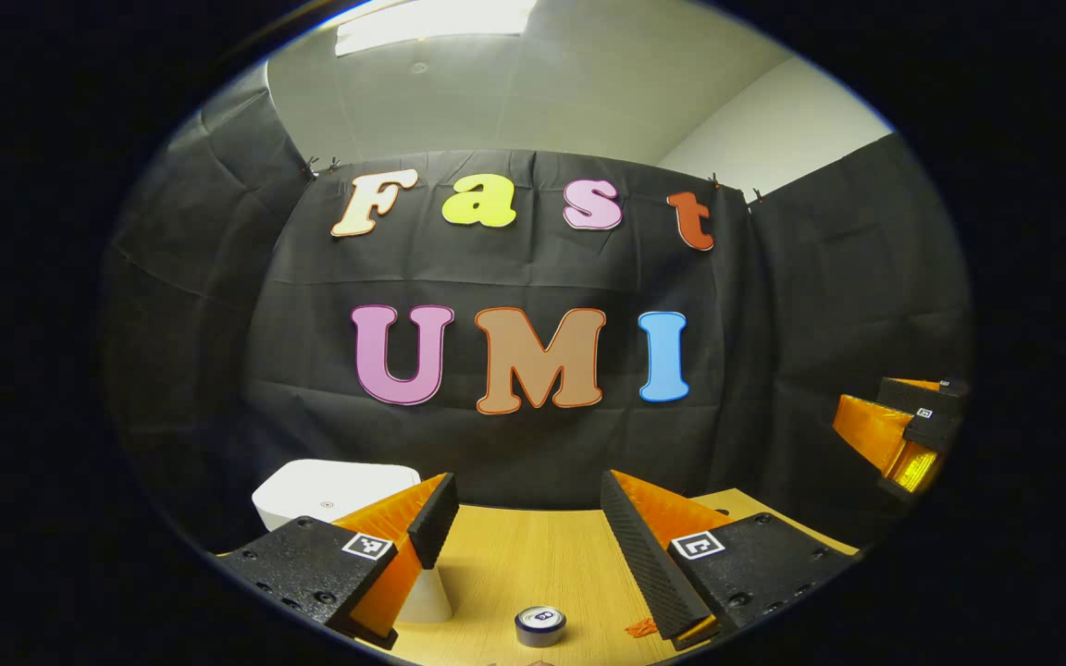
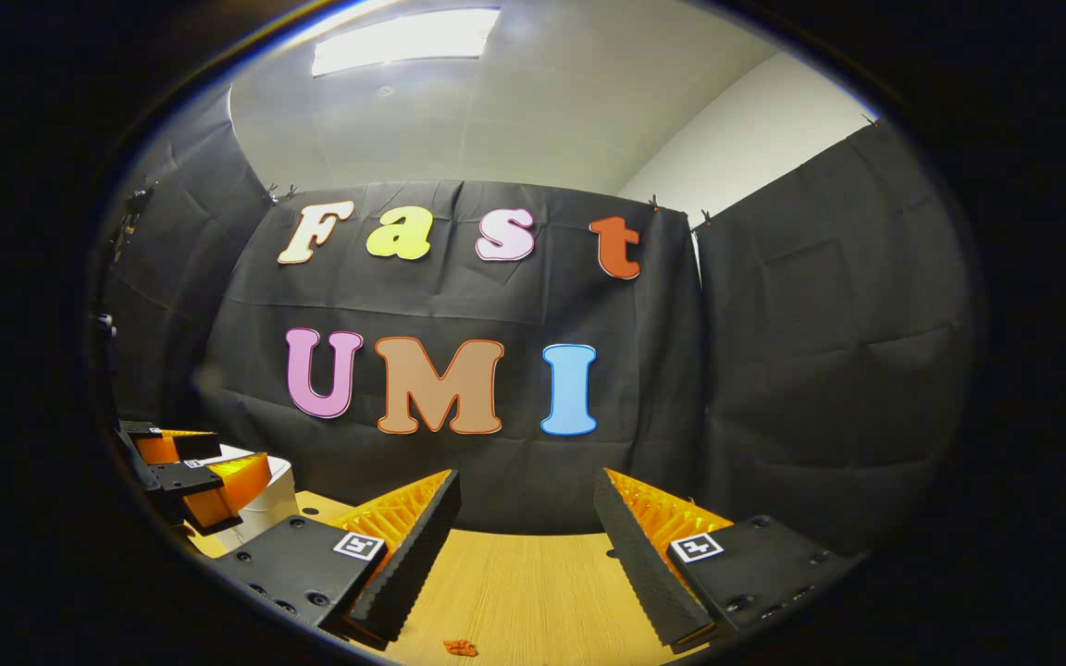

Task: Press the lid of the desktop garbage bin to open it, pick up the crumpled paper on the desktop and throw it into the bin, then pick up the pop can on the desktop and drop it into the bin, and finally close the garbage bin lid.

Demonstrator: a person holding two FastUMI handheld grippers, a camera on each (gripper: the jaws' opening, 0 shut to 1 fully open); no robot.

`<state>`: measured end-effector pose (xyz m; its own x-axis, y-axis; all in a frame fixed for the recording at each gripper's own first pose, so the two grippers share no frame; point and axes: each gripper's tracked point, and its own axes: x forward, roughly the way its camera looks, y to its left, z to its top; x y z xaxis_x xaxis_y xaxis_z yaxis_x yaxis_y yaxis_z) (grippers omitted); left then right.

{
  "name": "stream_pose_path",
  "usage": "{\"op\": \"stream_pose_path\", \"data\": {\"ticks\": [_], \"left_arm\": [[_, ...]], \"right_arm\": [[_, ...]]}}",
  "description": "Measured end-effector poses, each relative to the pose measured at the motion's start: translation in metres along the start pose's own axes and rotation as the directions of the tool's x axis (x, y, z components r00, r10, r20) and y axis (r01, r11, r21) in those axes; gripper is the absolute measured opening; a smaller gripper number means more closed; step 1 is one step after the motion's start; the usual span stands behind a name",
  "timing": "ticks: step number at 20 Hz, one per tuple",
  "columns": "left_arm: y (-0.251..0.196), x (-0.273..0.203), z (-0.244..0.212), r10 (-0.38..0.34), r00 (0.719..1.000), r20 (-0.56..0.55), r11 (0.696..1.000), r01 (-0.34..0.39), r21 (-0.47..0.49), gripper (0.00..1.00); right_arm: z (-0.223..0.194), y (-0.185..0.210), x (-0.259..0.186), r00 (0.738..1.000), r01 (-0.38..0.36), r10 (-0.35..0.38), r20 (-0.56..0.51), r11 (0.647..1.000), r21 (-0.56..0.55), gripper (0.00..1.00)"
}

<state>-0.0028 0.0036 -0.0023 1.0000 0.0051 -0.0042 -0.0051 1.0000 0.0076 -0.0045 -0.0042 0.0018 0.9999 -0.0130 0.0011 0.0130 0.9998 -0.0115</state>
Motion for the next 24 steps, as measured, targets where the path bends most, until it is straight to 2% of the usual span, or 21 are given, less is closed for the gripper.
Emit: {"op": "stream_pose_path", "data": {"ticks": [7, 8, 9, 13, 24], "left_arm": [[-0.005, 0.004, 0.004, -0.017, 1.000, 0.009, 0.999, 0.017, 0.028, 0.93], [-0.005, 0.005, 0.005, -0.020, 1.000, 0.010, 0.999, 0.020, 0.032, 0.93], [-0.008, 0.006, 0.007, -0.027, 1.000, 0.014, 0.999, 0.026, 0.031, 0.92], [-0.017, 0.009, 0.012, -0.049, 0.998, 0.035, 0.998, 0.047, 0.038, 0.93], [-0.004, 0.008, 0.022, -0.006, 0.997, 0.072, 0.998, 0.002, 0.057, 0.92]], "right_arm": [[0.008, -0.003, -0.002, 1.000, 0.015, -0.015, 0.019, 1.000, -0.005, 0.96], [0.010, -0.004, -0.003, 1.000, 0.015, -0.015, 0.027, 1.000, -0.005, 1.00], [0.011, -0.005, -0.004, 0.999, 0.017, -0.017, 0.033, 1.000, -0.008, 0.96], [0.013, -0.009, -0.006, 0.999, 0.022, -0.021, 0.047, 1.000, -0.014, 0.96], [0.011, -0.012, 0.004, 0.999, 0.015, -0.016, 0.045, 1.000, 0.015, 0.96]]}}
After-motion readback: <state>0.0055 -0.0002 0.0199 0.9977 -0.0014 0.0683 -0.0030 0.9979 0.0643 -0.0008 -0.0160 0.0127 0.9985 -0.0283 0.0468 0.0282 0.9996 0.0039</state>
